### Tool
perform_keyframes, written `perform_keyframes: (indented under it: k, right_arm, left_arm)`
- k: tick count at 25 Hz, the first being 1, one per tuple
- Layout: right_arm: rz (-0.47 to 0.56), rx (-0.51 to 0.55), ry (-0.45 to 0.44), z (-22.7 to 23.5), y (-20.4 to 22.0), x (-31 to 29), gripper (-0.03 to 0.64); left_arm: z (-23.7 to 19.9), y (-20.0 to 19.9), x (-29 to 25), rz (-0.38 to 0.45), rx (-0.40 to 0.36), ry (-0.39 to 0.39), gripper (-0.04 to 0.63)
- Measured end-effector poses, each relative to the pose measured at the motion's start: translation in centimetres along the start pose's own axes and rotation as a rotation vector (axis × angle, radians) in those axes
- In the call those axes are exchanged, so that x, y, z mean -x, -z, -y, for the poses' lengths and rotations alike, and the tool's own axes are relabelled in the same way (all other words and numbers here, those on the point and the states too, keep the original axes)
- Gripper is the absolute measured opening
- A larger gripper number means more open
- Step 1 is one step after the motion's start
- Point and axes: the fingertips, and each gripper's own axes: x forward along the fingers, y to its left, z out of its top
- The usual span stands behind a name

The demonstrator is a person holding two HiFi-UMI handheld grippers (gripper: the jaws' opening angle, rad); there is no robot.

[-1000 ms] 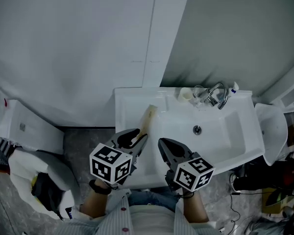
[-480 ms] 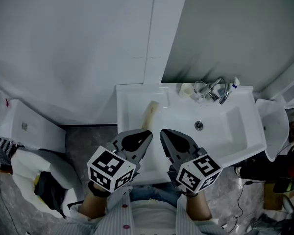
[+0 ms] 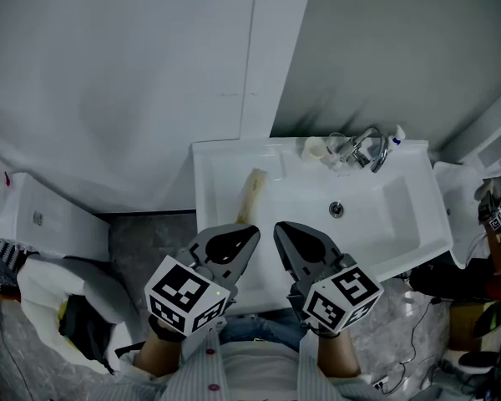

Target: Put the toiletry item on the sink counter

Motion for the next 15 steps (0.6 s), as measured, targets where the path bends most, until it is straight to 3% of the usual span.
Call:
perform_keyframes:
  k: [15]
  right_arm:
    - [-0.043, 0.015, -0.009, 0.11, 0.69, -0.9, 0.009]
  left_arm:
    - [-0.63, 0.29, 0.08, 0.009, 0.016, -0.008, 0.017]
